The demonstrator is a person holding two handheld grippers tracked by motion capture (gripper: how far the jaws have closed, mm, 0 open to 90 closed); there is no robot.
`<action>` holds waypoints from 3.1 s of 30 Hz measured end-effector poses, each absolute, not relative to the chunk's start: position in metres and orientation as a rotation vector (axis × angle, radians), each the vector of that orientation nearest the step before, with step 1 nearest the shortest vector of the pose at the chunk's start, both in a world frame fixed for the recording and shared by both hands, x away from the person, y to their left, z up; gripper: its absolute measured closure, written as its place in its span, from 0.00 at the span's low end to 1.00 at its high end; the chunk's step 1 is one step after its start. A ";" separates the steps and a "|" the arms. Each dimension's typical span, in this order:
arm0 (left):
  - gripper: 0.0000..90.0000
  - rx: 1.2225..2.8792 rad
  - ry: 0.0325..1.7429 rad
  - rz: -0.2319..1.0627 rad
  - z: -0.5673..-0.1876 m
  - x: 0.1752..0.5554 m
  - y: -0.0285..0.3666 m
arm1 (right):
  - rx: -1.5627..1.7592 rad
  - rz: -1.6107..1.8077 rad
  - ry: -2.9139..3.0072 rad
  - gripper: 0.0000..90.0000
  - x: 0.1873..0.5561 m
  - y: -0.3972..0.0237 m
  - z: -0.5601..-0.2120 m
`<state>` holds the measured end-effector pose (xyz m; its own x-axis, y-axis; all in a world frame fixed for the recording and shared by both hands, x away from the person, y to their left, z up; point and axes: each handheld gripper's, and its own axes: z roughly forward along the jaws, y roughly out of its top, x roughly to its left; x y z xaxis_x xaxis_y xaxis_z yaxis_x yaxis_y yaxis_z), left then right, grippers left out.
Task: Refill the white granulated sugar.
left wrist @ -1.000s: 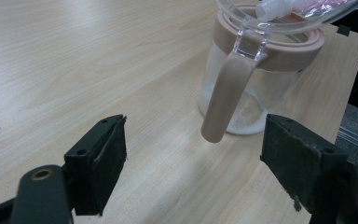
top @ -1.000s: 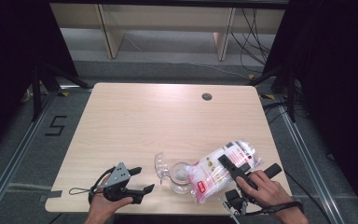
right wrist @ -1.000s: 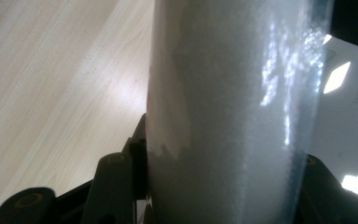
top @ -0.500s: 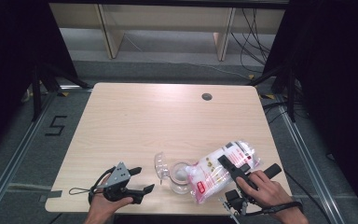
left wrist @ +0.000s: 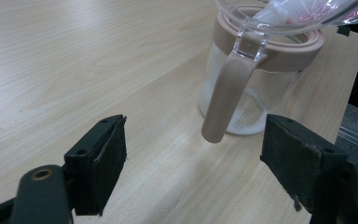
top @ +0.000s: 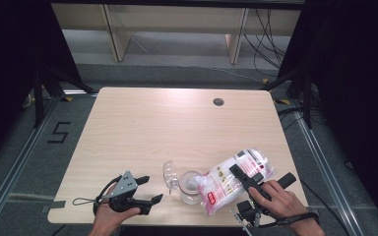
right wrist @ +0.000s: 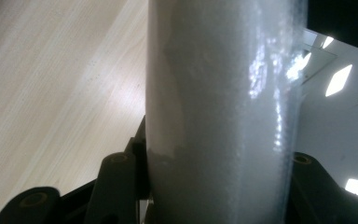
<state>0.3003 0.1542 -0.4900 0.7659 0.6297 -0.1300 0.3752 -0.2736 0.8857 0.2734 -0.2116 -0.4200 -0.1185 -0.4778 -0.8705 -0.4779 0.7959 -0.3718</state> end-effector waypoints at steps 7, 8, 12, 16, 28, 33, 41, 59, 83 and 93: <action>0.24 1.904 0.765 0.304 -0.490 0.301 0.154 | -0.737 0.012 1.750 0.64 0.274 -0.212 -0.420; 0.24 1.905 0.776 0.305 -0.490 0.300 0.154 | -0.738 0.017 1.744 0.64 0.274 -0.212 -0.420; 0.24 1.902 0.766 0.301 -0.490 0.301 0.155 | -0.738 0.025 1.758 0.64 0.276 -0.212 -0.422; 0.24 1.905 0.778 0.302 -0.490 0.300 0.154 | -0.735 0.029 1.761 0.64 0.276 -0.212 -0.423; 0.24 1.900 0.767 0.299 -0.490 0.300 0.155 | -0.730 0.036 1.766 0.65 0.277 -0.213 -0.423; 0.24 1.900 0.765 0.300 -0.490 0.300 0.155 | -0.696 0.058 1.779 0.65 0.277 -0.215 -0.425; 0.24 1.901 0.765 0.300 -0.490 0.300 0.155 | -0.698 0.056 1.777 0.65 0.277 -0.215 -0.425; 0.24 1.895 0.770 0.297 -0.490 0.300 0.154 | -0.729 0.032 1.768 0.65 0.277 -0.214 -0.422; 0.24 1.905 0.778 0.303 -0.490 0.300 0.154 | -0.740 0.023 1.761 0.66 0.276 -0.212 -0.421; 0.24 1.901 0.765 0.300 -0.490 0.300 0.155 | -0.740 0.031 1.759 0.66 0.277 -0.213 -0.422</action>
<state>0.3004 0.1545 -0.4900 0.7669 0.6289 -0.1279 0.3750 -0.2774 0.8845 0.2768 -0.2128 -0.4220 -0.1309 -0.4601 -0.8782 -0.4912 0.7995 -0.3456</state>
